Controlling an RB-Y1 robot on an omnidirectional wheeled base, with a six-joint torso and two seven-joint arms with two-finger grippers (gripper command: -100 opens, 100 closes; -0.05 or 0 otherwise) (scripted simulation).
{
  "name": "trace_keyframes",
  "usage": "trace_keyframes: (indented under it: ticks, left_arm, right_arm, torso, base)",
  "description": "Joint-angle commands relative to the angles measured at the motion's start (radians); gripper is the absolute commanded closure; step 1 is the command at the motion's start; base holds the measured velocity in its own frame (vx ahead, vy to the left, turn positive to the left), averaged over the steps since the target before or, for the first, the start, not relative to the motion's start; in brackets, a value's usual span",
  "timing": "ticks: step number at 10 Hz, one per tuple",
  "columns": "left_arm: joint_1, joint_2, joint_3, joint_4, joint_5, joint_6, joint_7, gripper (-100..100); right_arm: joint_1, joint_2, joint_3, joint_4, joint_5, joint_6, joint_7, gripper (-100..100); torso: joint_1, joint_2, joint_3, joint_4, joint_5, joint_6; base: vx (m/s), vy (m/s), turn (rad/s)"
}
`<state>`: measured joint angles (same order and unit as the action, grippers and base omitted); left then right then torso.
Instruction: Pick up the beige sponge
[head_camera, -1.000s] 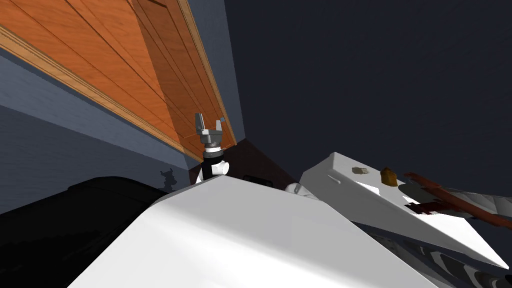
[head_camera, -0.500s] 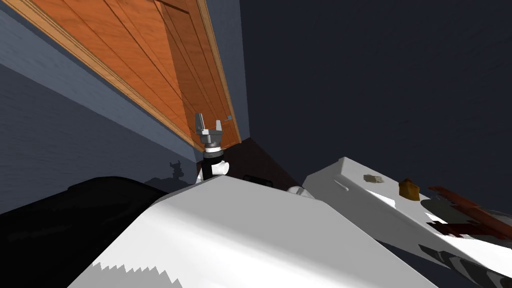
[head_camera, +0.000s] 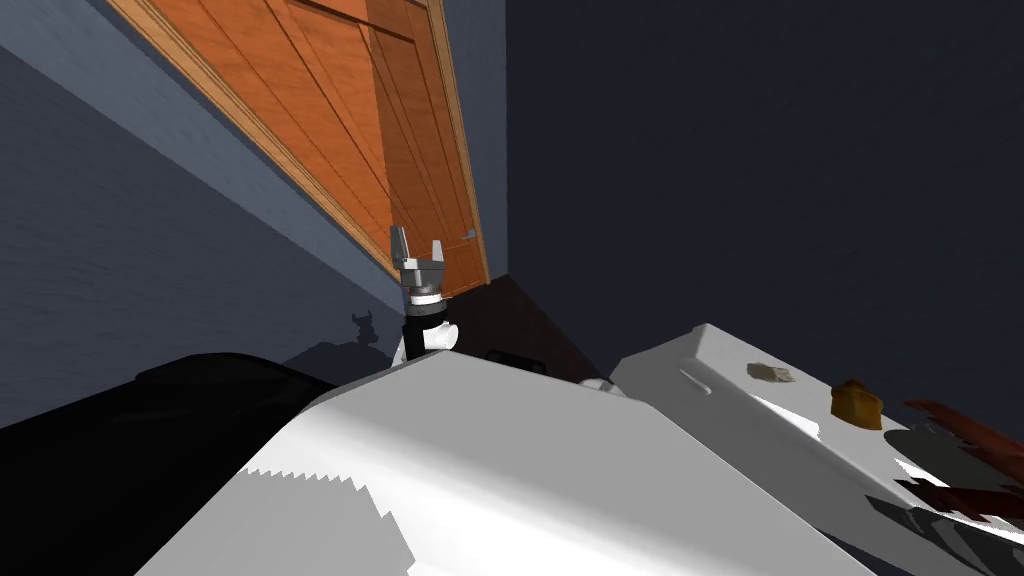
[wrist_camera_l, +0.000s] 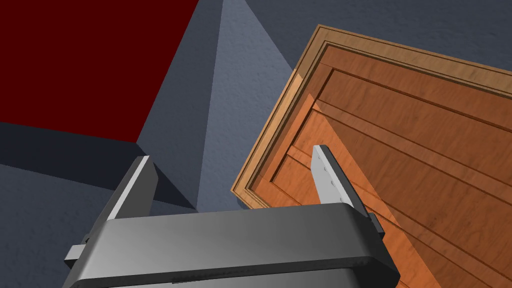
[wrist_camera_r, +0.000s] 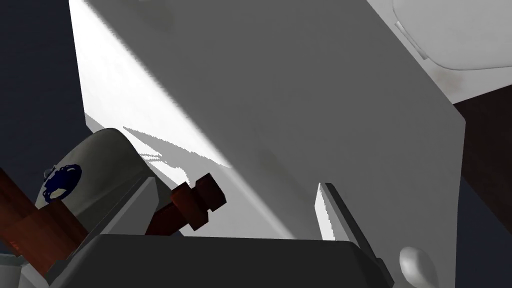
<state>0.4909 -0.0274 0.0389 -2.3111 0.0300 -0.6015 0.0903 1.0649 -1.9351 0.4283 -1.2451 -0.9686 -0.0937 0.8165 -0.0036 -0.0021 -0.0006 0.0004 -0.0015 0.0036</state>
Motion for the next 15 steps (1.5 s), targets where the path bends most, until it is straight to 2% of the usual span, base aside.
trace_keyframes:
  ticks: [1, 3, 6, 9, 10, 11, 12, 14, 15]
  left_arm:
    - [0.000, 0.000, 0.000, 0.000, 0.000, 0.000, 0.000, 0]
    - [0.000, 0.000, 0.000, 0.000, 0.000, 0.000, 0.000, 0]
    - [0.000, 0.000, 0.000, 0.000, 0.000, 0.000, 0.000, 0]
    - [0.000, 0.000, 0.000, 0.000, 0.000, 0.000, 0.000, 0]
    - [0.000, 0.000, 0.000, 0.000, 0.000, 0.000, 0.000, 0]
    - [0.000, 0.000, 0.000, 0.000, 0.000, 0.000, 0.000, 0]
    - [0.000, 0.000, 0.000, 0.000, 0.000, 0.000, 0.000, 0]
    - [0.000, 0.000, 0.000, 0.000, 0.000, 0.000, 0.000, 0]
    - [0.000, 0.000, 0.000, 0.000, 0.000, 0.000, 0.000, 0]
  right_arm:
    - [0.004, -0.022, 0.005, 0.011, -0.026, -0.004, 0.039, -100]
    - [0.004, -0.022, 0.005, 0.011, -0.028, -0.004, 0.039, -100]
    - [0.010, -0.074, 0.015, 0.034, -0.041, -0.021, 0.082, -100]
    - [0.007, -0.102, 0.011, 0.034, -0.045, -0.037, 0.107, -100]
    - [0.031, -0.095, -0.005, 0.043, -0.030, -0.038, 0.085, -100]
    - [0.030, -0.096, -0.005, 0.043, -0.031, -0.041, 0.088, 0]
    - [0.028, -0.072, -0.004, 0.045, -0.025, -0.020, 0.074, -100]
    - [0.024, -0.040, -0.002, 0.048, -0.018, 0.008, 0.056, -100]
    - [0.047, -0.040, -0.013, 0.048, -0.018, 0.008, 0.056, -100]
  torso:
    - [0.000, 0.000, 0.000, 0.000, 0.000, 0.000]
    - [0.001, 0.000, 0.000, 0.000, 0.000, -0.001]
    - [0.002, 0.001, 0.001, 0.000, 0.001, -0.002]
    - [0.003, -0.001, -0.001, 0.000, 0.001, -0.002]
    - [0.004, -0.003, -0.002, -0.001, 0.001, -0.002]
    - [0.002, -0.002, -0.001, -0.001, 0.001, 0.001]
    - [0.001, -0.001, -0.001, 0.000, 0.000, 0.000]
    - [-0.002, 0.005, 0.003, 0.001, 0.000, 0.000]
    - [0.000, 0.005, 0.003, 0.001, 0.000, 0.000]
  base:
    - [-0.021, 0.011, 0.239]
    - [-0.027, 0.004, 0.094]
    - [-0.053, 0.026, 0.313]
    - [-0.007, 0.047, 0.261]
    - [0.016, 0.025, 0.068]
    - [0.003, 0.004, -0.012]
    - [-0.059, -0.021, 0.256]
    - [-0.106, -0.009, 0.302]
    - [-0.029, 0.031, 0.089]
